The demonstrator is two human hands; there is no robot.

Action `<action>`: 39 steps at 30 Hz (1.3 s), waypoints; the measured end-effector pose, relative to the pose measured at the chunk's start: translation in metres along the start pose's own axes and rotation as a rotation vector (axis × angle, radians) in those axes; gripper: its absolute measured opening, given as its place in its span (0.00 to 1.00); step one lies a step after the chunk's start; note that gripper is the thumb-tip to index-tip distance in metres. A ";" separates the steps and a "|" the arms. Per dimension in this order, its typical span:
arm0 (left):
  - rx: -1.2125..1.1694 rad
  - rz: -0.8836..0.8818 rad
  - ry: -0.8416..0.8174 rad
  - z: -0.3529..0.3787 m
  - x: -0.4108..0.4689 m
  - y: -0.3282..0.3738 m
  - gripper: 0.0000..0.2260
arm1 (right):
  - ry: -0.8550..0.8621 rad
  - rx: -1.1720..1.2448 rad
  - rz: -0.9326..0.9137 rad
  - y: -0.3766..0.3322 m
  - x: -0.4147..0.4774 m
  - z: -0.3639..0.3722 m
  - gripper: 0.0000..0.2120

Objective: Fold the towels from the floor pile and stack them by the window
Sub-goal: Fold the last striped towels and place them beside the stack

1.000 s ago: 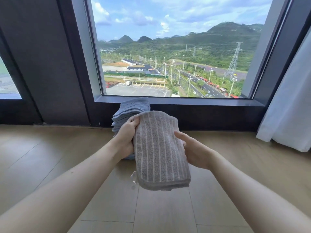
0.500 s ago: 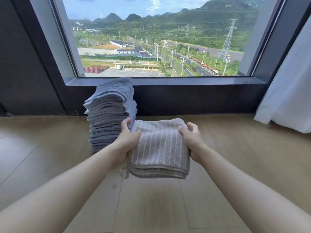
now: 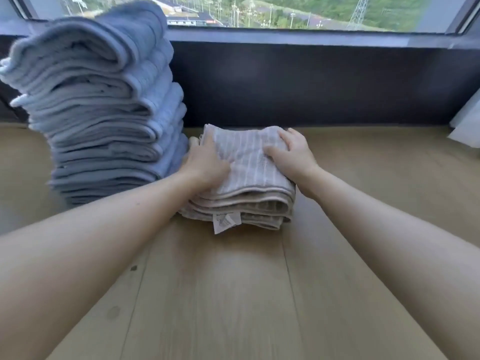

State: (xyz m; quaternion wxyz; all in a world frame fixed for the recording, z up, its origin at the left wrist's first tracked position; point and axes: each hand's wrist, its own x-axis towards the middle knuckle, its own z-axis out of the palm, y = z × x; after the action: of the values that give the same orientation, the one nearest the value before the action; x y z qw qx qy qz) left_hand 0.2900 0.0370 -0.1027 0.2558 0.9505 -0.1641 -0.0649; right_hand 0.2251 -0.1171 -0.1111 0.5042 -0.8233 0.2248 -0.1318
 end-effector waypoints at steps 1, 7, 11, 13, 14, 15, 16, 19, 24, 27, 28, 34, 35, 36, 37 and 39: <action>0.071 0.005 0.024 0.011 0.001 -0.006 0.26 | -0.004 -0.045 -0.013 0.013 0.001 0.006 0.28; -0.037 0.086 0.133 0.032 0.018 -0.028 0.20 | 0.116 0.064 -0.046 0.046 0.005 0.026 0.25; -0.164 0.124 0.253 0.028 -0.002 -0.029 0.22 | 0.171 0.009 -0.049 0.028 -0.014 0.016 0.24; -0.156 0.249 0.275 0.023 -0.025 -0.031 0.27 | 0.260 -0.034 -0.125 0.018 -0.036 0.007 0.24; -0.106 0.346 0.263 0.020 -0.037 -0.032 0.30 | 0.291 -0.085 -0.216 0.014 -0.052 0.004 0.24; -0.033 0.429 0.221 0.019 -0.048 -0.035 0.33 | 0.289 -0.152 -0.333 0.012 -0.069 0.003 0.26; 0.062 0.478 0.159 0.018 -0.056 -0.041 0.37 | 0.249 -0.228 -0.449 0.012 -0.085 0.005 0.27; 0.286 0.438 -0.021 0.022 -0.065 -0.058 0.45 | 0.084 -0.482 -0.538 0.037 -0.107 0.016 0.27; 0.385 0.342 -0.057 0.040 -0.059 -0.051 0.42 | -0.042 -0.560 -0.398 0.054 -0.086 0.020 0.27; 0.379 0.280 -0.047 0.046 -0.038 -0.039 0.34 | -0.051 -0.593 -0.371 0.052 -0.057 0.018 0.27; 0.378 0.273 -0.027 0.049 -0.028 -0.036 0.33 | -0.054 -0.593 -0.362 0.051 -0.047 0.019 0.27; 0.309 0.253 -0.058 0.050 0.029 -0.027 0.31 | -0.046 -0.604 -0.333 0.048 0.005 0.024 0.28; 0.310 0.249 -0.071 0.049 0.036 -0.027 0.31 | -0.058 -0.617 -0.319 0.048 0.011 0.025 0.28; 0.309 0.245 -0.086 0.047 0.041 -0.026 0.32 | -0.073 -0.640 -0.301 0.045 0.018 0.025 0.29; 0.309 0.235 -0.108 0.045 0.045 -0.024 0.32 | -0.096 -0.680 -0.272 0.041 0.023 0.026 0.29; 0.314 0.199 -0.169 0.040 0.049 -0.017 0.32 | -0.160 -0.769 -0.161 0.028 0.030 0.026 0.31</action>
State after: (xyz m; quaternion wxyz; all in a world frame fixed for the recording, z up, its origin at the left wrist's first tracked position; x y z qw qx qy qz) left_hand 0.3327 0.0156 -0.1473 0.0950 0.9490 -0.2860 -0.0924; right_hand 0.2555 -0.1230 -0.1485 0.1631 -0.9747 0.1526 -0.0123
